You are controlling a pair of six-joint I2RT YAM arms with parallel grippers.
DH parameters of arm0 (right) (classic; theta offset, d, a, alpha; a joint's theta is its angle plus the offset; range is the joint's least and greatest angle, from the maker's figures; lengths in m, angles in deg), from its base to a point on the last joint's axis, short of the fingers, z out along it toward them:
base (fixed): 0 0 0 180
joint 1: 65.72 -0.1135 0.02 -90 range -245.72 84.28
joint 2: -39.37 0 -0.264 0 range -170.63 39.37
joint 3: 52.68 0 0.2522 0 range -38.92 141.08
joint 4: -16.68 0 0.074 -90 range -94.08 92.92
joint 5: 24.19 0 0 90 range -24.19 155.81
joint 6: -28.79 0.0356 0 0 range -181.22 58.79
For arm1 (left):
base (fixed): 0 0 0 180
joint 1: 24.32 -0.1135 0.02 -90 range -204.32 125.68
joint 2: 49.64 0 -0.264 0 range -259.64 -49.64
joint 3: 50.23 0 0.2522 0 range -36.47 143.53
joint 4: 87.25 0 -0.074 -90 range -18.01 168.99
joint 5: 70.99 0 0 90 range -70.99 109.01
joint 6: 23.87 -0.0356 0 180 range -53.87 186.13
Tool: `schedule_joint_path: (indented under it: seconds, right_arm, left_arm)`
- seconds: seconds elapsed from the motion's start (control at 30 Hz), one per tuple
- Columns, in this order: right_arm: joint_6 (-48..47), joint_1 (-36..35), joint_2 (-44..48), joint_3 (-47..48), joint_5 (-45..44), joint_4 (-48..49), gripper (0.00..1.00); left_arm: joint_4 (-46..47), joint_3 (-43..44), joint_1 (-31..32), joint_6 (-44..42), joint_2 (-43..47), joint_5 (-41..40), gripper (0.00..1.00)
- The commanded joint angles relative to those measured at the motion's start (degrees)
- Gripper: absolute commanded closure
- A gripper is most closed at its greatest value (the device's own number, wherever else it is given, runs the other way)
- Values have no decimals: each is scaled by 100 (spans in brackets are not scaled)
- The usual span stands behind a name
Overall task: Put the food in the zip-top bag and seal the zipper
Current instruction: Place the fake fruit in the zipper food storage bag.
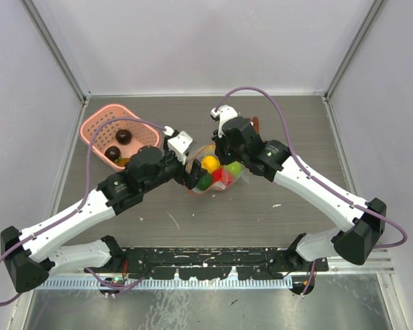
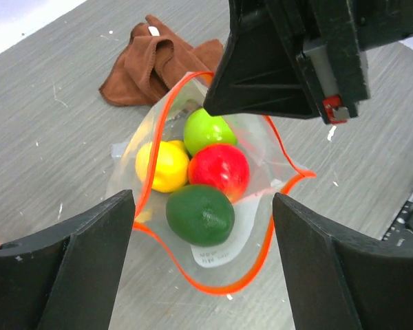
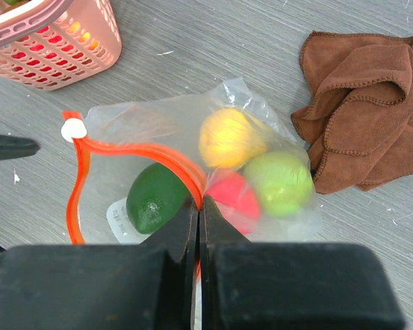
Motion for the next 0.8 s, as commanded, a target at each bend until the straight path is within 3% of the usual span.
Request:
schedule_joint_path:
  seconds: [0.0,0.4,0.63,0.77]
  right_arm:
    - [54,9,120,33,52,314,100]
    - [84,10,164,-43,85,402,100]
    - [89,10,230,-90,98,403,100]
    - [97,12,230,-116,108,403,100]
  left_arm:
    - [-717,260,5,1121,406,66,19]
    - [-1478,-414,8,3594,706,-384,33]
    - [-1385,-820,8,4343,561,-1024,35]
    - [-1071,-920,6,4587,326,-887,41]
